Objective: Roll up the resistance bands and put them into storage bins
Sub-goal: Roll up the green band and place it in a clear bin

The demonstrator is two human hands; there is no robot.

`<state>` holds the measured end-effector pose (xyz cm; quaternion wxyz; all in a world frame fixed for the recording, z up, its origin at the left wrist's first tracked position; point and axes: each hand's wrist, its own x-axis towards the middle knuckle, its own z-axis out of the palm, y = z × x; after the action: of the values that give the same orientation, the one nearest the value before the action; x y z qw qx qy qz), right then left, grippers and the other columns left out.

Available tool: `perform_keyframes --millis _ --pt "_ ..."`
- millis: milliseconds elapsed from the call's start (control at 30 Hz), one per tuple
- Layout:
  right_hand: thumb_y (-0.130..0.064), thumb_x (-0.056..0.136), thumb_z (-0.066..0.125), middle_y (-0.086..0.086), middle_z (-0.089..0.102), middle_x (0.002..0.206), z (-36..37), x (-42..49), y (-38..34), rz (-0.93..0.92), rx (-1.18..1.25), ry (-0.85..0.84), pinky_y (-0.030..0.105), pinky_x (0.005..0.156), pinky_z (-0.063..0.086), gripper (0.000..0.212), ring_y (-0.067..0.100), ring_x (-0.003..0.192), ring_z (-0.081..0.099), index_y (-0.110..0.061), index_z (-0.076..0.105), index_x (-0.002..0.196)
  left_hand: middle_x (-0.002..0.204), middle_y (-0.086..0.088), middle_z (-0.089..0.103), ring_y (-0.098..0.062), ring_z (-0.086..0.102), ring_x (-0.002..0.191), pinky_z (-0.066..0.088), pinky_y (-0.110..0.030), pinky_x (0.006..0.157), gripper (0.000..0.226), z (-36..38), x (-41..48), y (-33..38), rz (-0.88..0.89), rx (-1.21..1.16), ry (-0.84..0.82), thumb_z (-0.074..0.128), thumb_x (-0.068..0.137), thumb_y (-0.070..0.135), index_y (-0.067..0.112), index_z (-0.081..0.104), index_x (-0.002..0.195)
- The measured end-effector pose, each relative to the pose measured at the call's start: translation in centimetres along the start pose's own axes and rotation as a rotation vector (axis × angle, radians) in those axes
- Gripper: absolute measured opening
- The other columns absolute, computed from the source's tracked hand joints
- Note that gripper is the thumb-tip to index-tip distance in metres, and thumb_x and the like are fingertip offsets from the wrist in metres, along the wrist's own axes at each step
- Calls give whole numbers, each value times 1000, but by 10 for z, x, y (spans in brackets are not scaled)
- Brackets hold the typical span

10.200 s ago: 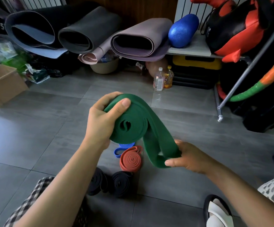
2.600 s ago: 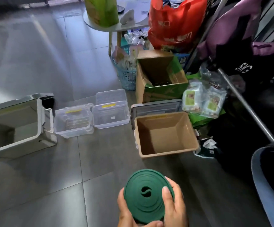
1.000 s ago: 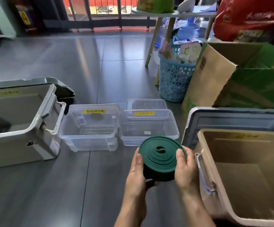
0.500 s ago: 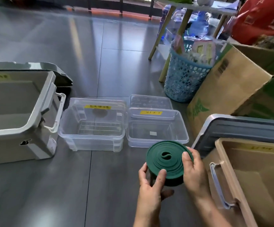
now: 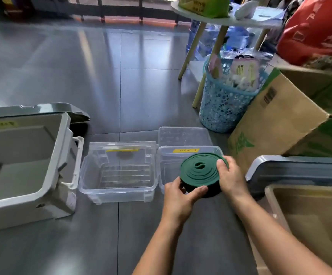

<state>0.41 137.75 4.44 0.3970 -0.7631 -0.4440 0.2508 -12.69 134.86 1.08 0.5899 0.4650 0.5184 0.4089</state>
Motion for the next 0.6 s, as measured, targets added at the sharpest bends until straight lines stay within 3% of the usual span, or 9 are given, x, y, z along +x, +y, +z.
perform_keyframes --millis 133,267,433,600 --pt "-12 96 40 20 58 114 23 16 20 153 114 -72 25 74 32 27 31 108 52 3 53 115 99 -6 71 -17 67 94 53 -36 88 61 -5 23 9 -104 140 17 78 47 33 7 67 102" --pt "-13 95 39 20 60 111 34 45 24 253 226 -155 27 74 34 26 31 101 54 2 55 108 99 -8 70 -18 65 92 51 -28 82 33 7 49 29 -184 346 83 76 72 9 4 66 102" --pt "-19 95 41 24 57 117 47 80 43 288 217 -169 33 79 38 29 36 107 52 1 51 113 93 -4 68 -12 58 75 43 -11 57 29 18 85 15 -257 262 29 75 74 10 13 63 100" --pt "-20 94 46 25 43 129 72 94 82 230 121 -219 30 89 36 39 33 117 45 2 38 126 96 -4 68 -9 59 75 46 -14 61 22 21 116 -38 -352 156 -1 70 80 12 13 64 101"
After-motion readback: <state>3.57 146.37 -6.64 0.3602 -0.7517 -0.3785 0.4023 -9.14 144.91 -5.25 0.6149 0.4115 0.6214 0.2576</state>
